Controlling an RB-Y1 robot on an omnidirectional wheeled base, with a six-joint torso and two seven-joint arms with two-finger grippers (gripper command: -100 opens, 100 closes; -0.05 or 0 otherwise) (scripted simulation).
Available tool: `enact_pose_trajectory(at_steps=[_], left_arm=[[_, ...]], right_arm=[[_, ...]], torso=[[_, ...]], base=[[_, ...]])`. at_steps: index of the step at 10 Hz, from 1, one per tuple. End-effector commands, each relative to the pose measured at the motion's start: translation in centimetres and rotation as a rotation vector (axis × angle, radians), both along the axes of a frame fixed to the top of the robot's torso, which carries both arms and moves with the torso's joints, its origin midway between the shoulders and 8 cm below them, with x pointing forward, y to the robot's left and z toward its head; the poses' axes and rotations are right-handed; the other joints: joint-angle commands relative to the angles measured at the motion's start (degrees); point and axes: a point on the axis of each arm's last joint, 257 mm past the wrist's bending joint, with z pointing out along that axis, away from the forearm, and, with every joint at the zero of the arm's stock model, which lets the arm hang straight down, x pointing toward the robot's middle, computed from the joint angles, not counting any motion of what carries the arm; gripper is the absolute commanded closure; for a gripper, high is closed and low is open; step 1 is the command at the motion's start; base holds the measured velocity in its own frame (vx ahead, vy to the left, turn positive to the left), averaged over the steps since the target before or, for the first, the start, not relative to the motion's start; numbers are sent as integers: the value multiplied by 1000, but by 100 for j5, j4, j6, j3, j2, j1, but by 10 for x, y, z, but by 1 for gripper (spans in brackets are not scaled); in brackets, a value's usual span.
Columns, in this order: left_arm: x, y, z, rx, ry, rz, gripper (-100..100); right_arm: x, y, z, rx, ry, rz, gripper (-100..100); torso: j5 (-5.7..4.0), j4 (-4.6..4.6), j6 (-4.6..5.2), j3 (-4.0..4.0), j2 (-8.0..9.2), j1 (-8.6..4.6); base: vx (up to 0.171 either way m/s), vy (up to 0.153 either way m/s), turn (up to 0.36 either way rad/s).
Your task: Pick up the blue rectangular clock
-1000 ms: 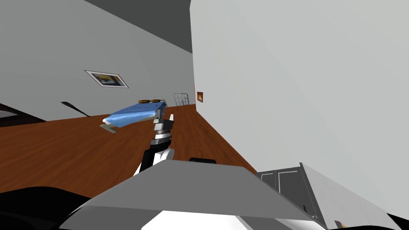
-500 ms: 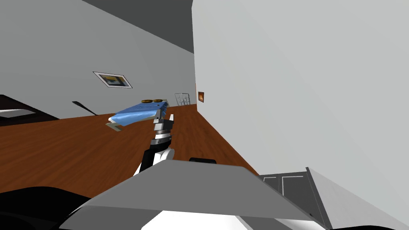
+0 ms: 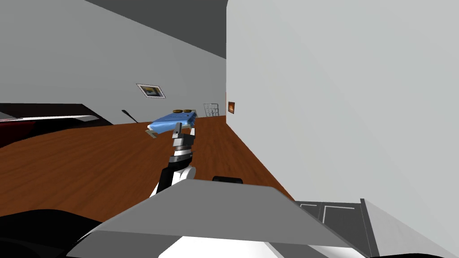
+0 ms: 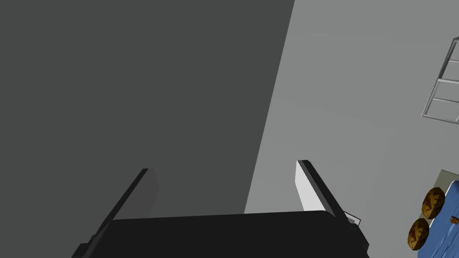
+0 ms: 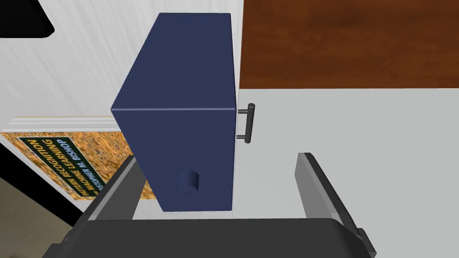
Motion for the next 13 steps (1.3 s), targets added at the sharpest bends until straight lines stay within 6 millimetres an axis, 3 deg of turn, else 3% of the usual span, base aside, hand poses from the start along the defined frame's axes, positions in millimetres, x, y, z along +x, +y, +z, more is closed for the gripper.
enact_pose_trajectory(at_steps=[1,3,10,11,13], left_arm=[[0,0,0,0,0,0,0],[0,0,0,0,0,0,0],[0,0,0,0,0,0,0],[0,0,0,0,0,0,0],[0,0,0,0,0,0,0]], right_arm=[[3,0,-4,2,0,-35,-100],[13,-2,-7,-2,-9,-98,-100],[12,1,-14,3,3,-225,-100],[12,0,-14,1,2,-233,100],[13,1,-14,3,0,-233,100]], torso=[[0,0,0,0,0,0],[3,1,-8,3,7,9],[1,1,-12,-2,-4,1],[-2,-3,0,-13,-27,-11],[-6,-13,0,-33,-58,-26]], base=[[-167,28,164],[-221,48,332],[-165,32,211],[-13,5,-12],[0,0,0]])
